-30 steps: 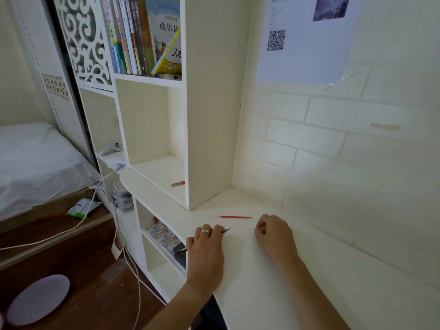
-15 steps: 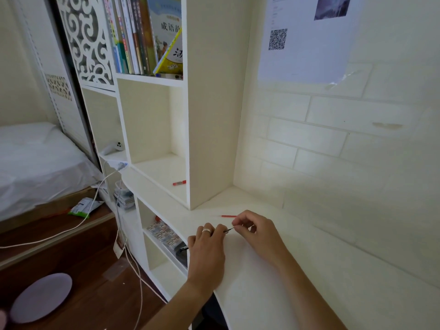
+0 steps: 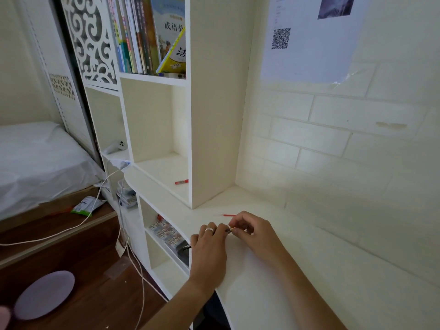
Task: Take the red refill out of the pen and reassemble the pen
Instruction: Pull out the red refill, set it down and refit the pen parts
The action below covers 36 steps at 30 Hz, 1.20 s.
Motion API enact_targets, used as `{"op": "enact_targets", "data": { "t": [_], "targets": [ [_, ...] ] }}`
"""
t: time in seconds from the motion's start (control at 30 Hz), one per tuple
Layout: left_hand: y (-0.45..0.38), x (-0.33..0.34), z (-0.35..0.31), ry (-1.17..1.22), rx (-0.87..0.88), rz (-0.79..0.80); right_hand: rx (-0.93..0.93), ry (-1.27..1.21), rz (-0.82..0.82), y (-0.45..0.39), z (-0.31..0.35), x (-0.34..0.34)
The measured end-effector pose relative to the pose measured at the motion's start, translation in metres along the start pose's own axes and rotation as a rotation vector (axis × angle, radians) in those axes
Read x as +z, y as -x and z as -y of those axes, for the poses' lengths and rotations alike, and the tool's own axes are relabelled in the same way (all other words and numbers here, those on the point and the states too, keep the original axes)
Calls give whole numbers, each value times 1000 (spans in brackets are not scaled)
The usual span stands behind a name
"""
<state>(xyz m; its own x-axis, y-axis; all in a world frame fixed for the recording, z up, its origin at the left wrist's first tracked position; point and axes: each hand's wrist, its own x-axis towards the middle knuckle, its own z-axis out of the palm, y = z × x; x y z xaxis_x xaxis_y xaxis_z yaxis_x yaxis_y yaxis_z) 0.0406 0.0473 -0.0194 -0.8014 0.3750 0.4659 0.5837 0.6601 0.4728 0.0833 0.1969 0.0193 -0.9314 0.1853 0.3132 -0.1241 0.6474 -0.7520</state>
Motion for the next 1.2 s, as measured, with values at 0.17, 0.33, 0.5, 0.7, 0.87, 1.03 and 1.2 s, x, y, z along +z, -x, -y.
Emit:
{"op": "enact_targets", "data": {
  "t": [0.17, 0.33, 0.5, 0.7, 0.87, 1.03, 1.2],
  "targets": [
    [0, 2, 2, 25, 7, -1, 39, -14, 14, -2, -3, 2],
    [0, 1, 1, 46, 31, 1, 64, 90, 43, 0, -3, 7],
    [0, 2, 2, 45, 40, 5, 17, 162, 9, -1, -1, 6],
    [0, 4, 4, 32, 40, 13, 55, 182, 37, 0, -2, 7],
    [0, 2, 1, 45, 43, 8, 14, 181, 24, 0, 1, 5],
    [0, 2, 3, 47, 39, 21, 91, 181, 27, 0, 0, 7],
    [0, 2, 3, 60, 50, 19, 24, 177, 47, 1, 2, 6]
  ]
}}
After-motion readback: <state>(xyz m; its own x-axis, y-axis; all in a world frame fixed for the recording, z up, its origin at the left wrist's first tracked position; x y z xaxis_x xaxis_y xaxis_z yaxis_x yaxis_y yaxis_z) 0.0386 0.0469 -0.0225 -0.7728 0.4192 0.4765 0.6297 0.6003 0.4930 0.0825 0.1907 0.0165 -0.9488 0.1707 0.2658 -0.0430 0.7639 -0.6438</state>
